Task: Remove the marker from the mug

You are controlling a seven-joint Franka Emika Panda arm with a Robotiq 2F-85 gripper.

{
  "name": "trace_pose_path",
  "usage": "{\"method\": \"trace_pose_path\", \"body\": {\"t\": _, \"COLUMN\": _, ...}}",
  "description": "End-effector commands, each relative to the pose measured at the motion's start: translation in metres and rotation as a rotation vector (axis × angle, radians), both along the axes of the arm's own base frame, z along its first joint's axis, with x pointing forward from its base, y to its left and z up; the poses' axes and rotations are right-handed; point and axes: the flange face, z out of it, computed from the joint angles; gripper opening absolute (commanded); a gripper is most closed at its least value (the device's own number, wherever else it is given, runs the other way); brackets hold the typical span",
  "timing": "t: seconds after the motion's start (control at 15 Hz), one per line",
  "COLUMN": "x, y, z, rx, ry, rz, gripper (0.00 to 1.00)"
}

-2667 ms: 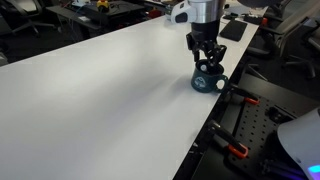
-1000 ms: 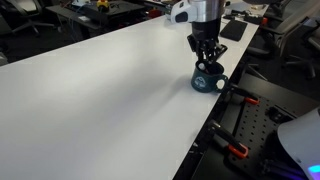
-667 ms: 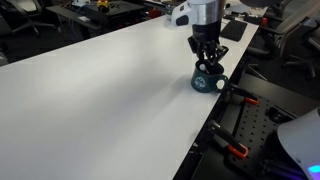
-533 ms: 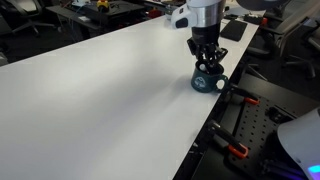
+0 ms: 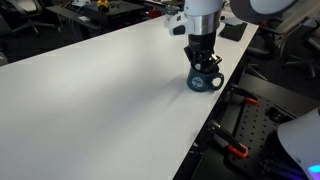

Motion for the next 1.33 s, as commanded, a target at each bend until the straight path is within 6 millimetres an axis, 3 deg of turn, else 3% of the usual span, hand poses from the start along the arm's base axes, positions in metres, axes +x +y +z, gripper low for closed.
{"method": "trace_pose_path", "body": {"t": 0.0, "x": -0.004, "y": 0.003, "z": -0.008, "rx": 0.024, "ry": -0.007, "rz": 0.033, "gripper": 0.05}}
{"method": "trace_pose_path", "body": {"t": 0.73, "x": -0.005, "y": -0.001, "z": 0.007, "rx": -0.011, "ry": 0.013, "rz": 0.001, "gripper": 0.05}}
{"method": "trace_pose_path", "body": {"t": 1.27, "x": 0.007, "y": 0.003, "z": 0.043, "rx": 0.024, "ry": -0.069, "rz": -0.079, "gripper": 0.05}}
